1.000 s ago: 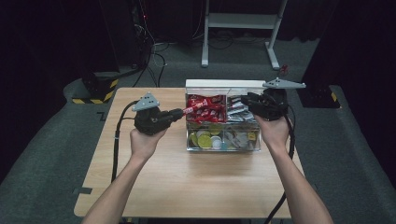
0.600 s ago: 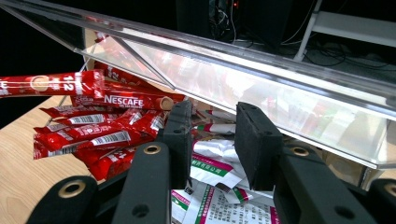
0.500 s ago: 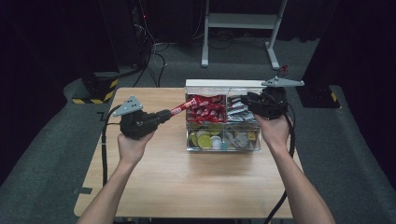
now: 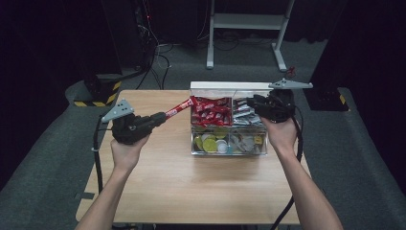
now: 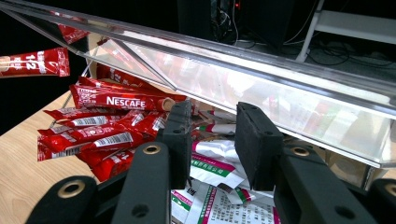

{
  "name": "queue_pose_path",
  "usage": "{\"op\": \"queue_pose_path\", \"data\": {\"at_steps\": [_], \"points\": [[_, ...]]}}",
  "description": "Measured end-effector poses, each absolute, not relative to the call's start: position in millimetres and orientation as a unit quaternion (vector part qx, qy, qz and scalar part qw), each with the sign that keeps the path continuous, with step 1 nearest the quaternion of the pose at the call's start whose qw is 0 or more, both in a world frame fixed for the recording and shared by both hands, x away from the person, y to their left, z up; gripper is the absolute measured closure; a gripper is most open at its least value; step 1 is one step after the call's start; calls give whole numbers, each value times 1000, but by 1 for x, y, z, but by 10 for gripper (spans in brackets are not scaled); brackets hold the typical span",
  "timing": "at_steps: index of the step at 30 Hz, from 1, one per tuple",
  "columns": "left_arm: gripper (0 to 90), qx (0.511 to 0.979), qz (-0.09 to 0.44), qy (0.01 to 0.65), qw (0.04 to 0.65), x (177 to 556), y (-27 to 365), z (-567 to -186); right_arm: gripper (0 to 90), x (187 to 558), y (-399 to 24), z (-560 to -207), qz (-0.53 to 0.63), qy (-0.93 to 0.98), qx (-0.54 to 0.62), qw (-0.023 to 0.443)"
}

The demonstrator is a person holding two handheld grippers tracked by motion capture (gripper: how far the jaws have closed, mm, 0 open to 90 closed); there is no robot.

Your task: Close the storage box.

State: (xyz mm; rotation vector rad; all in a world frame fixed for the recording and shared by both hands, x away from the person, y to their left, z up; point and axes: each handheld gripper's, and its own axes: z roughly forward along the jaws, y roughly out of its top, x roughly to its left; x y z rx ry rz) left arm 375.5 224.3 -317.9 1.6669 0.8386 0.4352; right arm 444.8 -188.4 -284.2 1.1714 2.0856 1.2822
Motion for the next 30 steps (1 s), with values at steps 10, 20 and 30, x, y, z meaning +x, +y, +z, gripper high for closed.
{"op": "queue_pose_path", "data": {"at_steps": [10,20,30], "points": [[851,693,186,375,587,371,240,-322,659,444,-189,-285,467,748,423,211],[851,677,195,393,591,365,259,-324,660,444,-189,-286,469,746,422,210],[850,673,199,408,584,363,269,-331,657,443,-190,-286,471,745,423,209]]}}
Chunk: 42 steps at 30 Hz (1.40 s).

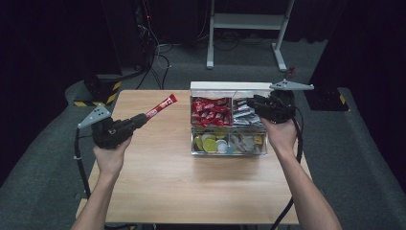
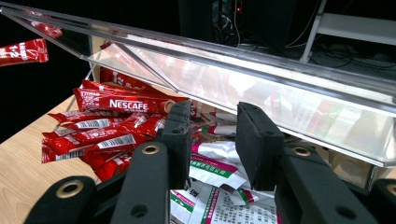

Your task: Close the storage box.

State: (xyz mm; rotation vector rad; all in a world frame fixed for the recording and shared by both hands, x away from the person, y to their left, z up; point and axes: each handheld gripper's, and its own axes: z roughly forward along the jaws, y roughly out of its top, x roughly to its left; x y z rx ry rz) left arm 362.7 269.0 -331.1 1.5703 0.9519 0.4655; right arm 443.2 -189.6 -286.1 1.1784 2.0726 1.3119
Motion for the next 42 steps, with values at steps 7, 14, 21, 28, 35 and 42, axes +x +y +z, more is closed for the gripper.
{"op": "queue_pose_path", "data": {"at_steps": [7,14,21,28,35,42], "points": [[848,688,225,411,554,358,270,-339,657,443,-190,-287,475,743,424,208],[848,689,231,421,543,357,272,-348,657,443,-189,-287,475,742,423,213],[846,693,224,431,533,359,269,-364,657,443,-190,-288,476,742,421,214],[846,691,220,442,528,358,268,-376,658,443,-190,-288,478,741,420,213],[847,691,215,452,522,358,268,-388,656,443,-190,-289,479,741,420,213],[846,689,215,460,517,358,269,-397,653,442,-190,-289,480,740,421,213]]}}
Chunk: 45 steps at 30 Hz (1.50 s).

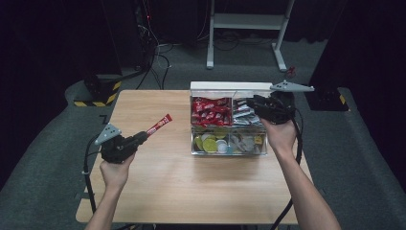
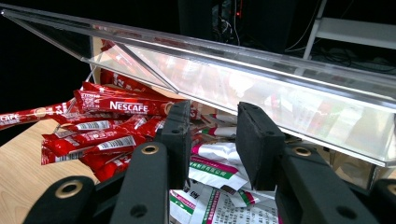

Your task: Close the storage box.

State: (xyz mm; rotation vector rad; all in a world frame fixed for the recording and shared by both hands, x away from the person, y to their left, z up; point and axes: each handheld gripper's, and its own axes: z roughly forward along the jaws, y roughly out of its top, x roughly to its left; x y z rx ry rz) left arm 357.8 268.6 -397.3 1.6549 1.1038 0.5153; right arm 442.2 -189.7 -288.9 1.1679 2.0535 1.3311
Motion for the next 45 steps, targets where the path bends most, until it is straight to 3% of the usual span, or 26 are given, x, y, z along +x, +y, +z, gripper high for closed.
{"op": "queue_pose_path", "data": {"at_steps": [38,45], "points": [[844,697,206,499,472,371,252,-464,641,441,-187,-287,474,743,421,216],[842,719,216,491,442,374,241,-480,640,441,-188,-287,475,743,420,213]]}}
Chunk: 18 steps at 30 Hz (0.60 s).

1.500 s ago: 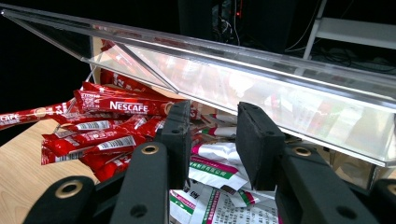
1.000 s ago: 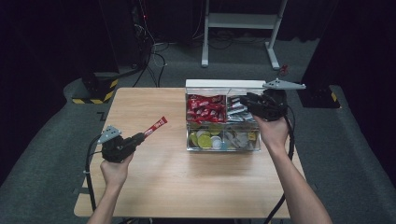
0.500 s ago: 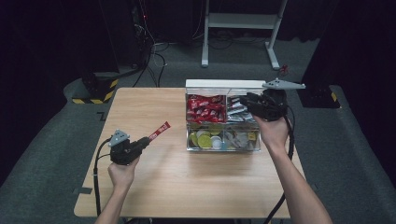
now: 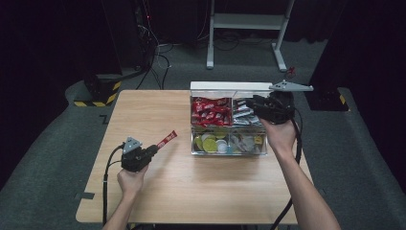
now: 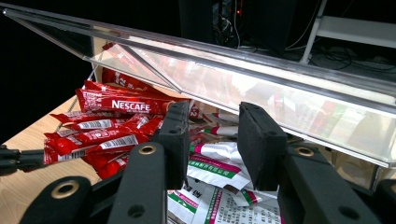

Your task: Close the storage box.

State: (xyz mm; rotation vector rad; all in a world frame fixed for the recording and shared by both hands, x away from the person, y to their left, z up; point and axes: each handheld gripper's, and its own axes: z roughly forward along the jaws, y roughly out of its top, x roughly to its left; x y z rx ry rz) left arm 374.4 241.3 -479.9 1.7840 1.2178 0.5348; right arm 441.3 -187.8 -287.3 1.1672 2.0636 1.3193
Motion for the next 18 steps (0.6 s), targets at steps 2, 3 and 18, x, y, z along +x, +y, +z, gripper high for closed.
{"op": "queue_pose_path", "data": {"at_steps": [2,3,18], "points": [[842,721,215,492,439,375,239,-483,640,441,-188,-288,476,742,421,212],[842,721,216,491,438,375,238,-484,638,441,-188,-288,476,742,421,212],[839,734,218,488,419,384,224,-498,639,440,-189,-286,476,743,419,213]]}}
